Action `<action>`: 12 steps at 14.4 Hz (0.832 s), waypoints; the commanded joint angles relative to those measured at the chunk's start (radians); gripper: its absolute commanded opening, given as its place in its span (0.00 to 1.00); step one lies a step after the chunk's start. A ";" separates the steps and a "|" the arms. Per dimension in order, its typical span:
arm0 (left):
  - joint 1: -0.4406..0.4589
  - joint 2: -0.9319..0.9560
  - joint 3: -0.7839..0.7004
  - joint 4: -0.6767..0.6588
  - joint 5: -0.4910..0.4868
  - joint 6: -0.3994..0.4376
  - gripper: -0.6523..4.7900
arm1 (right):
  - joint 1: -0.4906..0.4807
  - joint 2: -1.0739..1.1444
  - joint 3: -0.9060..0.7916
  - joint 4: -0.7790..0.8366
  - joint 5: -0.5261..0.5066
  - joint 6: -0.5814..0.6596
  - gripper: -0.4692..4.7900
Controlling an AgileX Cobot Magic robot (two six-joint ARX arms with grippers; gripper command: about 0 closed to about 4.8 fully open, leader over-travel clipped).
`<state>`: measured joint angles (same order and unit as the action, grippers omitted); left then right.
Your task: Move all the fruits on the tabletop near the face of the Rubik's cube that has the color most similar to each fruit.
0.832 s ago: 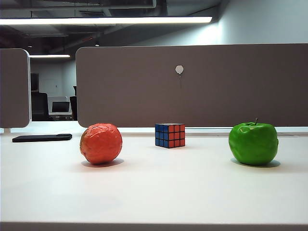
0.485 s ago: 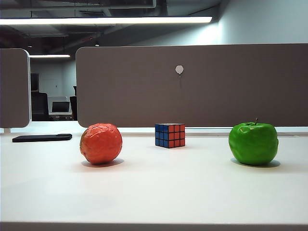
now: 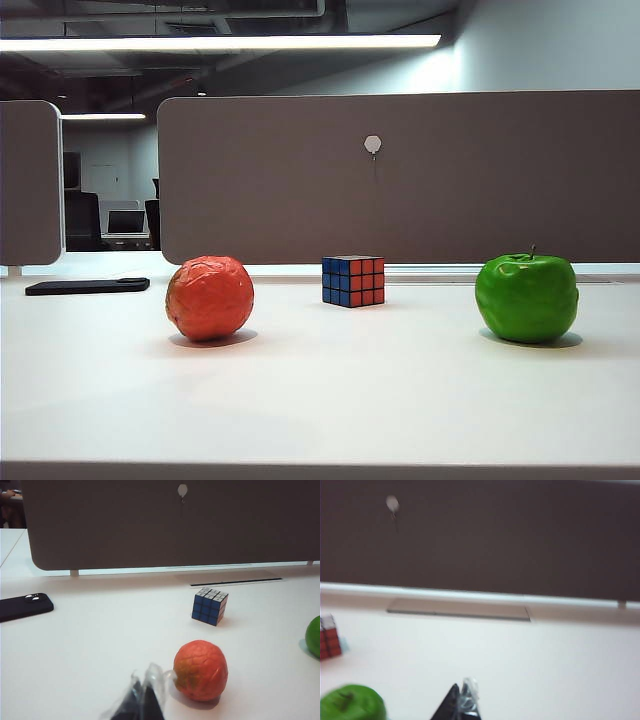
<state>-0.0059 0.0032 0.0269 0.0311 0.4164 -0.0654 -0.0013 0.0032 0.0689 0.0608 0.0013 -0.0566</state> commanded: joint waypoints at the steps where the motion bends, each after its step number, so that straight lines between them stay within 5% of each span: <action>1: 0.000 0.001 0.059 -0.071 0.004 0.000 0.11 | 0.000 -0.001 0.074 -0.101 -0.048 -0.009 0.09; 7: 0.000 0.001 0.203 -0.309 0.040 0.005 0.11 | 0.000 -0.001 0.314 -0.525 -0.185 -0.059 0.09; 11: 0.000 0.024 0.301 -0.357 0.057 0.005 0.11 | 0.000 0.010 0.447 -0.695 -0.189 -0.086 0.09; 12: 0.000 0.179 0.391 -0.400 0.145 0.017 0.11 | 0.000 0.158 0.570 -0.790 -0.301 -0.085 0.09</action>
<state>-0.0059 0.1684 0.4042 -0.3836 0.5362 -0.0601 -0.0010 0.1368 0.6186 -0.7261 -0.2718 -0.1406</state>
